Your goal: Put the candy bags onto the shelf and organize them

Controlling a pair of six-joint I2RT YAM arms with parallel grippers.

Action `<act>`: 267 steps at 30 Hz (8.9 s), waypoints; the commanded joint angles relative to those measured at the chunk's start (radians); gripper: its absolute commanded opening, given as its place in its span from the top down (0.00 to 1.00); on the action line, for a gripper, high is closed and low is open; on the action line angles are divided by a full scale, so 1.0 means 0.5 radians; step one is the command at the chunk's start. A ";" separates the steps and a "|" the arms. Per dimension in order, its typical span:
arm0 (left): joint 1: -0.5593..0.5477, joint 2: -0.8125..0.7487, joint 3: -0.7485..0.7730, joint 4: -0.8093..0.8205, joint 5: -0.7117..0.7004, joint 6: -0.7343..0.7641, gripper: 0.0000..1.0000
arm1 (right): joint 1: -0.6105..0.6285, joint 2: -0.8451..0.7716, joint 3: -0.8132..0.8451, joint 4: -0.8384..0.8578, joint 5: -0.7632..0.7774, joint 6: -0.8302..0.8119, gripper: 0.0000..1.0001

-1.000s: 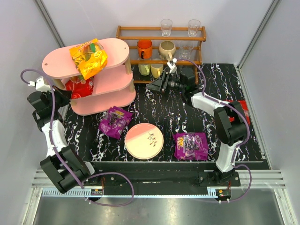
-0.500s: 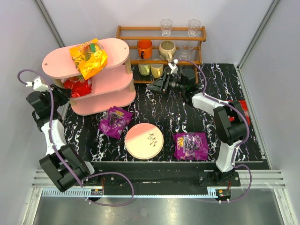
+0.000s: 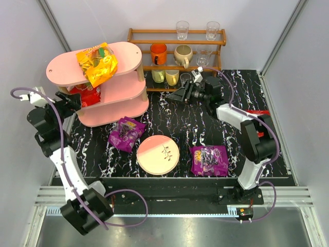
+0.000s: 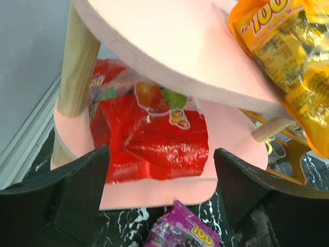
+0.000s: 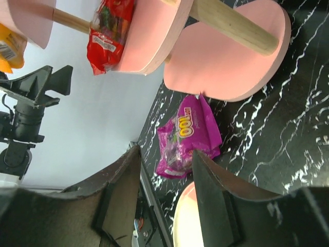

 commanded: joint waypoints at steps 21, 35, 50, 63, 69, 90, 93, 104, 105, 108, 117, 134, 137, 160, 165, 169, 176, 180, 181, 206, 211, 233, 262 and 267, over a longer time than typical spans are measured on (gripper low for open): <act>-0.889 -0.918 -0.390 -0.847 -0.440 -0.093 0.01 | -1.162 -1.003 -0.273 -1.921 1.818 -0.678 0.03; -0.984 -0.896 -0.331 -0.983 -0.452 -0.050 0.01 | -1.521 -0.567 -0.212 -1.777 2.076 -0.730 0.02; -0.984 -0.887 -0.365 -0.943 -0.382 -0.060 0.01 | -1.592 -0.435 -0.276 -1.716 2.377 -0.690 0.02; -0.984 -0.948 -0.445 -0.881 -0.385 -0.102 0.01 | -1.595 -0.641 -0.663 -1.237 1.279 -0.374 0.25; -0.984 -0.976 -0.472 -0.881 -0.394 -0.130 0.01 | -1.595 -0.693 -0.739 -1.200 1.091 -0.334 0.47; -1.352 -1.267 -0.726 -0.658 -0.237 -0.464 0.01 | -0.822 -0.941 -0.595 -0.682 0.625 -0.092 1.00; -1.435 -1.313 -0.855 -0.526 -0.259 -0.614 0.01 | -0.742 -0.969 -0.607 -0.605 0.601 0.000 1.00; -1.723 -1.292 -0.856 -0.427 -0.520 -0.679 0.01 | -0.046 -1.052 -0.433 -0.378 0.720 0.114 1.00; -1.723 -1.307 -0.859 -0.427 -0.535 -0.682 0.01 | 0.042 -1.027 -0.402 -0.360 0.726 0.120 1.00; -1.723 -1.362 -0.850 -0.452 -0.575 -0.704 0.01 | 0.147 -0.942 -0.261 -0.255 0.708 0.126 1.00; -1.723 -1.614 -0.513 -1.258 -1.297 -0.673 0.06 | 0.408 -0.558 0.257 -0.071 0.607 0.196 1.00; -1.723 -1.596 -0.203 -1.746 -1.780 -0.550 0.05 | 0.645 0.043 0.853 0.067 0.607 0.374 1.00; -1.723 -1.583 -0.141 -1.857 -1.934 -0.544 0.04 | 0.666 0.114 0.914 0.116 0.616 0.436 1.00; -1.723 -1.577 -0.031 -1.912 -1.999 -0.458 0.01 | 0.715 0.706 1.475 0.156 0.904 0.592 1.00; -1.723 -1.562 -0.018 -1.909 -2.008 -0.443 0.01 | 0.715 0.813 1.650 0.086 0.895 0.589 1.00; -1.723 -1.556 -0.015 -1.909 -2.017 -0.440 0.01 | 0.712 0.902 1.755 0.015 0.892 0.583 1.00; -1.723 -1.568 -0.025 -1.903 -2.020 -0.437 0.01 | 0.712 1.016 1.917 -0.062 0.883 0.592 1.00; -1.723 -1.565 -0.028 -1.909 -2.023 -0.437 0.01 | 0.718 1.065 1.969 -0.089 0.870 0.605 1.00; -1.723 -1.562 -0.031 -1.909 -2.026 -0.437 0.01 | 0.718 1.077 1.973 -0.093 0.867 0.605 1.00; -1.723 -1.608 -0.006 -1.928 -2.035 -0.431 0.01 | 0.728 0.851 1.471 0.128 0.849 0.556 0.45; -1.723 -1.614 -0.003 -1.949 -2.039 -0.458 0.01 | 0.715 0.599 1.148 0.168 0.870 0.439 0.43; -1.723 -1.553 -0.138 -1.842 -1.922 -0.538 0.01 | 0.850 -0.405 -0.288 -0.249 1.275 -0.003 0.42; -1.723 -1.586 -0.110 -1.894 -1.851 -0.538 0.01 | 1.258 0.424 0.331 -0.589 1.536 0.194 0.38; -1.723 -1.586 -0.120 -1.882 -1.854 -0.538 0.01 | 1.261 0.577 0.592 -0.908 1.539 0.151 0.76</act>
